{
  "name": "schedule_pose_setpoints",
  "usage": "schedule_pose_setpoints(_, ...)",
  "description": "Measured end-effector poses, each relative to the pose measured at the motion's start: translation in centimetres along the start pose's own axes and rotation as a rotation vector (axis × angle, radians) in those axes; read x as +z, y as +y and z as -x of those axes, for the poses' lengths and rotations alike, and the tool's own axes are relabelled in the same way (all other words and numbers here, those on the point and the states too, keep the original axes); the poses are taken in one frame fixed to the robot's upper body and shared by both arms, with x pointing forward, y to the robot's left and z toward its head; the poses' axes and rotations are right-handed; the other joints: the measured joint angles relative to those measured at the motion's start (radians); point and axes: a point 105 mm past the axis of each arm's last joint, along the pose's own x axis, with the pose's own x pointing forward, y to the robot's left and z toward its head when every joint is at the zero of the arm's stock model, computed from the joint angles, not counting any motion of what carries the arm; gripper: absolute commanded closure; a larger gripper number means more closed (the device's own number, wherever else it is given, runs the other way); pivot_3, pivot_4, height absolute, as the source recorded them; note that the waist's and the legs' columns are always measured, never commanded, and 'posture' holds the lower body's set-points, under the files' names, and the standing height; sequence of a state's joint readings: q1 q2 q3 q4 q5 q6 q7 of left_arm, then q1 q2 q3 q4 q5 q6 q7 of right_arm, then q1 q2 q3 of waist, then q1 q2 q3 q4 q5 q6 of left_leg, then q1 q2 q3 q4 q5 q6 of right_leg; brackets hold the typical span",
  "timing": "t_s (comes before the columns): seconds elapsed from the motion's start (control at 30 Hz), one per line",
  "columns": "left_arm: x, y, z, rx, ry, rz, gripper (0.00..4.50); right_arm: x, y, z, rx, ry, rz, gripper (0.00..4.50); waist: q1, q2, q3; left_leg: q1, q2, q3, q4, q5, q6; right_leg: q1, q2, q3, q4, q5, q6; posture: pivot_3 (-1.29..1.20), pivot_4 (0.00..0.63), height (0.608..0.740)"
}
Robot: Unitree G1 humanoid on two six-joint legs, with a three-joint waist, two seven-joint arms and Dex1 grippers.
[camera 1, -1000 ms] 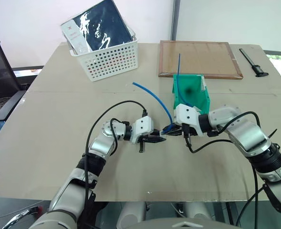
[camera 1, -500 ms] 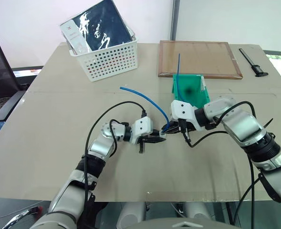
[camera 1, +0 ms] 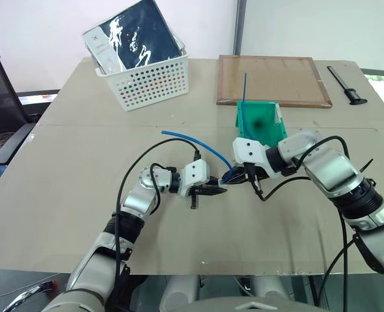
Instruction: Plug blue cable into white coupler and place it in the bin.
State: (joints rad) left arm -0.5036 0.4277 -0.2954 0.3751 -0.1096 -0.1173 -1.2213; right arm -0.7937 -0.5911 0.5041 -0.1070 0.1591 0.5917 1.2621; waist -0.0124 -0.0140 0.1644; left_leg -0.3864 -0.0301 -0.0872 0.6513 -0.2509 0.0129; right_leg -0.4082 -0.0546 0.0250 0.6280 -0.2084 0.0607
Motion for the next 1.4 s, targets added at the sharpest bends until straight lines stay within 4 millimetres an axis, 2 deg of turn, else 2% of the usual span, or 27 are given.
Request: schedule_pose_setpoints(1.4, 0.01, -0.10, 0.02, 0.004, -0.001, -0.005, 4.15, 0.54, -0.60, 0.35, 0.027, 0.010, -0.027, 4.50, -0.001, 0.000, 0.000, 0.000, 0.000, 0.000, 0.000, 0.000, 0.000, 0.000, 0.000, 0.000, 0.000, 0.000, 0.000, 0.00, 0.150, 0.738)
